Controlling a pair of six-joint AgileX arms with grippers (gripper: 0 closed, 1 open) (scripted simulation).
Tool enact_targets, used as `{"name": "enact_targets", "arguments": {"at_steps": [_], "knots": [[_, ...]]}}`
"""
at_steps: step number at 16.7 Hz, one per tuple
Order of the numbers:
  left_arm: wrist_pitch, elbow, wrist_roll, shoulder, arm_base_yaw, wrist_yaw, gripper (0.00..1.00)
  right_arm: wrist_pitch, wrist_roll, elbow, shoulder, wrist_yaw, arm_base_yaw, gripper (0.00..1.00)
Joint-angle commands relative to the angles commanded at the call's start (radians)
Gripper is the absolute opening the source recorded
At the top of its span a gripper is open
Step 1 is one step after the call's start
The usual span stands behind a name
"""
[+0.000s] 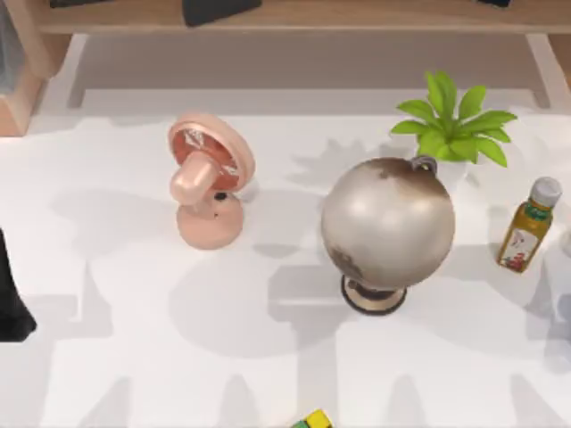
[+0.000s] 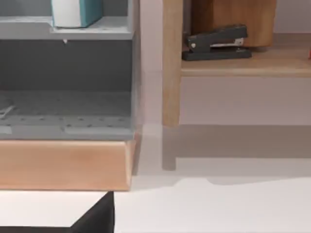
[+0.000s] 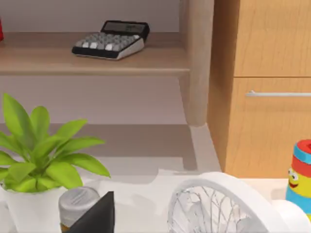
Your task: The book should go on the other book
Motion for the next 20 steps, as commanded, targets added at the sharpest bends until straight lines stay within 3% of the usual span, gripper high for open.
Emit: {"name": "enact_targets", "arguments": {"at_steps": [4,8,20], "knots": [[0.012,0.027,0.0,0.031,0.006,0.007,1.0,0.0,0.0,0.0,0.0,0.0,0.0,1.0],[0.08,0.175,0.0,0.218,0.041,0.046,1.0,0.0,0.0,0.0,0.0,0.0,0.0,1.0],[0.425,0.926,0.002,1.356,0.216,0.243,1.0,0.0,0.0,0.0,0.0,0.0,0.0,1.0]]}}
